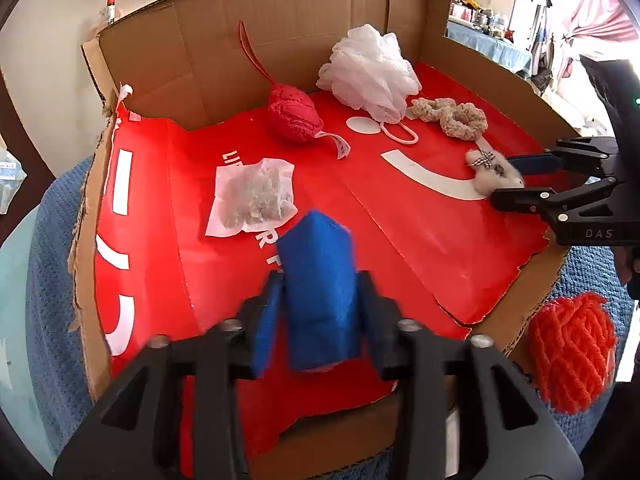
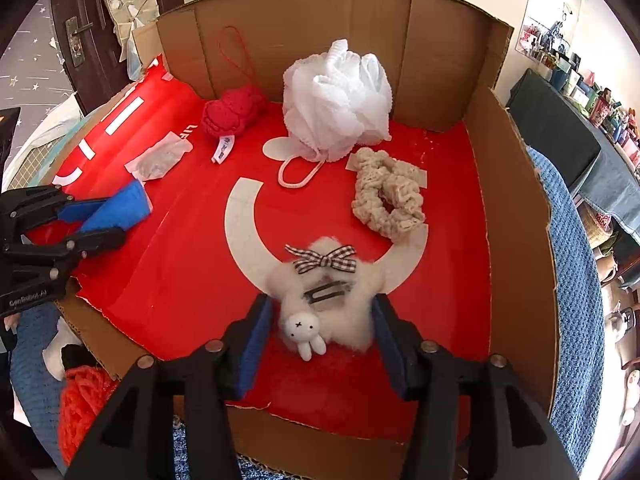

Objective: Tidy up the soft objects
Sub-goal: 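Carry the bunny and blue cloth into the box and open both tools, then withdraw both tools from the box back over the blanket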

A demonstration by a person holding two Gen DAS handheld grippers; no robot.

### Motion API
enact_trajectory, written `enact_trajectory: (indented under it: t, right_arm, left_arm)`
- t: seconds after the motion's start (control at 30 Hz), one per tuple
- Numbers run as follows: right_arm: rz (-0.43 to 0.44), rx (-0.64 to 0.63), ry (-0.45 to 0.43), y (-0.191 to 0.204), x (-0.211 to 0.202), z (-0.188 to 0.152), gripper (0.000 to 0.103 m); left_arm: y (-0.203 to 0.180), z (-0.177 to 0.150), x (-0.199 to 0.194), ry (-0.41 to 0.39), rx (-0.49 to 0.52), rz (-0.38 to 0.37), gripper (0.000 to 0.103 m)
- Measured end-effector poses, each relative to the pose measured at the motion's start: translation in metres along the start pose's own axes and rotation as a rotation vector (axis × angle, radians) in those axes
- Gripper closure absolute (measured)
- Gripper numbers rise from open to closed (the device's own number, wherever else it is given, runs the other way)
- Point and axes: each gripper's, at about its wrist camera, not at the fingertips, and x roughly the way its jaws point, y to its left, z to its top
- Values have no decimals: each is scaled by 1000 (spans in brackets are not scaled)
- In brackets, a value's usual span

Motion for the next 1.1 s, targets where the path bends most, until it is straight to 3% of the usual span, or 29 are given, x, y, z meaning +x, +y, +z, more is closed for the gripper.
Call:
enact_trajectory:
  t: [0.3,0.43,0.63,1.1]
  right_arm:
    - [17,9,-7,0,-3,-2,42]
    - [37,25,-22,0,-10,-2,36]
    - [57,42,-66,2,-30,-2,29]
    - [34,73,-352,24,-122,-18,5]
  left_arm:
    - [-1,0,0,-8,-8,-2,56]
    - [-2,0,-6,-29,-21,-26,43]
    - [-3,0,-26,-88,-57,-35,38]
    - [-34,-20,-120,-384,-110,26,17]
